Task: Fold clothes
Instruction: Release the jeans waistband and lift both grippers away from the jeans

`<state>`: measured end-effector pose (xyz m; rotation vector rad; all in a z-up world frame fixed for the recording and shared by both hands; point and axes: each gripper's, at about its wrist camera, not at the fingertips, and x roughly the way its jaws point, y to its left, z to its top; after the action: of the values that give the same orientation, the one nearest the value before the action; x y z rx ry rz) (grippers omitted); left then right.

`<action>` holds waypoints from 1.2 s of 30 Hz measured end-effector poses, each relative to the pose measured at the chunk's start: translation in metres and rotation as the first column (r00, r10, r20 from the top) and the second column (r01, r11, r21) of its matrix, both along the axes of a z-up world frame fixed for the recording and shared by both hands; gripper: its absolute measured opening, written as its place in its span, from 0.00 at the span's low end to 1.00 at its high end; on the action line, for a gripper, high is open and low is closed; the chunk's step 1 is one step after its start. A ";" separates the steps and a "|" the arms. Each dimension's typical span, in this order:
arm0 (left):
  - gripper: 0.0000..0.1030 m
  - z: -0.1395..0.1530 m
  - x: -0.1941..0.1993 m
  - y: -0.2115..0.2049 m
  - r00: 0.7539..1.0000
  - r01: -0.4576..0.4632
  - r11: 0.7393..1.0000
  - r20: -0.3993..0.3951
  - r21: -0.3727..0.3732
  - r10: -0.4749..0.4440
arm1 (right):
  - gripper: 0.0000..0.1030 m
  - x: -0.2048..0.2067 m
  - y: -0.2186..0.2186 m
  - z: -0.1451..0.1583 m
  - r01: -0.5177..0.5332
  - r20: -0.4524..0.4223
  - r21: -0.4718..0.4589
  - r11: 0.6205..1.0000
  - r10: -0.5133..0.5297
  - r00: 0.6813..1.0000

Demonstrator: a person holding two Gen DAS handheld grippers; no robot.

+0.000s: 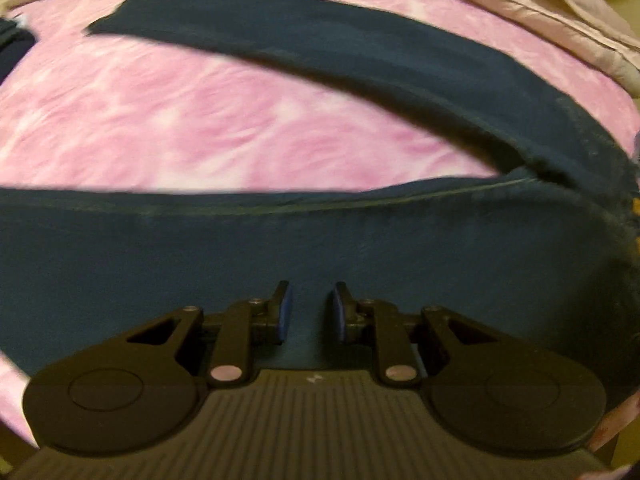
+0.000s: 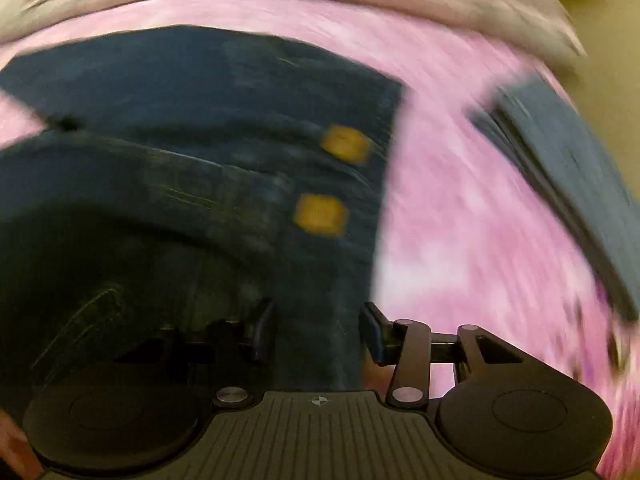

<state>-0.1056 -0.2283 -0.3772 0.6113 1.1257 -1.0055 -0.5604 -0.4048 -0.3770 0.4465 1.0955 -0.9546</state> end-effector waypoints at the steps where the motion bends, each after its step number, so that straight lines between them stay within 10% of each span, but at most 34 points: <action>1: 0.17 0.001 0.008 0.009 1.000 -0.011 1.000 -0.001 -0.003 0.011 | 0.44 -0.002 0.004 0.006 0.038 -0.013 -0.004 0.999 -0.038 0.999; 18: 0.17 0.014 0.088 0.087 0.992 -0.110 0.994 0.052 -0.020 0.111 | 0.48 0.096 0.099 0.000 0.052 -0.057 0.146 0.988 -0.044 0.997; 27: 0.18 -0.005 0.052 0.092 0.999 -0.008 0.999 0.052 -0.042 0.010 | 0.48 0.180 0.097 -0.002 -0.056 0.112 0.115 0.992 0.043 0.993; 36: 0.18 0.007 0.039 0.105 0.987 -0.101 0.995 0.122 -0.007 0.101 | 0.59 0.145 0.142 -0.009 -0.101 0.014 0.146 0.984 0.100 0.995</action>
<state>-0.0670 -0.1232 -0.3701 0.6014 1.0379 -0.8705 -0.4152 -0.2627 -0.3861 0.5090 1.1758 -0.7859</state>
